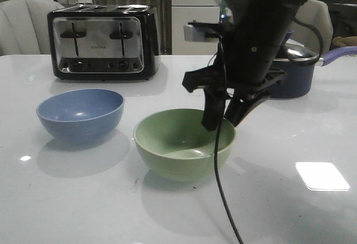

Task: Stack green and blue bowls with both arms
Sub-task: 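Carry the green bowl toward the table center and set it down, then release the green bowl and withdraw the right gripper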

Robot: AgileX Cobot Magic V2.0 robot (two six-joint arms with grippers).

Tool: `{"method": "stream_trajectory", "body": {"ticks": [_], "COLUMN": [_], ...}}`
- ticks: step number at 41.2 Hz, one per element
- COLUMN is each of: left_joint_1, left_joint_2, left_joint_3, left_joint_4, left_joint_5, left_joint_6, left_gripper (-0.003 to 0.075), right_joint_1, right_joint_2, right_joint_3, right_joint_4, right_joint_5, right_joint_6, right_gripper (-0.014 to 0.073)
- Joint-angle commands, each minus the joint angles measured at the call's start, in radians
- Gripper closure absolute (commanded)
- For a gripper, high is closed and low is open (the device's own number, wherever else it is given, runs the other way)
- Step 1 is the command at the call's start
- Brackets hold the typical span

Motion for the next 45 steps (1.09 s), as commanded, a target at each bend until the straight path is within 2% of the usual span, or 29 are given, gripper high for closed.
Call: {"method": "stream_trajectory", "body": {"ticks": [1,8,16,29,37,45], "left_joint_1": [0.002,0.002,0.002,-0.012,-0.084,-0.144], "left_joint_2": [0.001,0.001,0.001,0.001,0.052,0.214], "left_joint_3": [-0.027,-0.027,-0.027,-0.036,-0.110,-0.205], "left_joint_4": [-0.002,-0.002,-0.002,-0.002,-0.002,-0.002], "left_joint_5": [-0.074,-0.074,-0.074,-0.030,0.018,0.017], "left_joint_6": [-0.007,-0.007,-0.007,-0.005,0.024,0.024], "left_gripper": [0.0159,0.0159,0.0159,0.0159,0.0159,0.0159], "right_joint_1": [0.018,0.088,0.141,0.141,0.141,0.141], "right_joint_2": [-0.151,-0.347,-0.599,-0.942,-1.048,-1.062], "right_joint_3": [-0.018,0.087,0.290,0.570,0.619,0.619], "right_joint_4": [0.007,0.007,0.007,0.005,0.005,0.005], "right_joint_5": [-0.054,-0.113,-0.185,-0.134,-0.077,-0.074], "right_joint_6": [-0.055,-0.107,-0.109,-0.109,-0.109,-0.109], "right_gripper": [0.0220,0.0220,0.0220,0.0220,0.0220,0.0220]}}
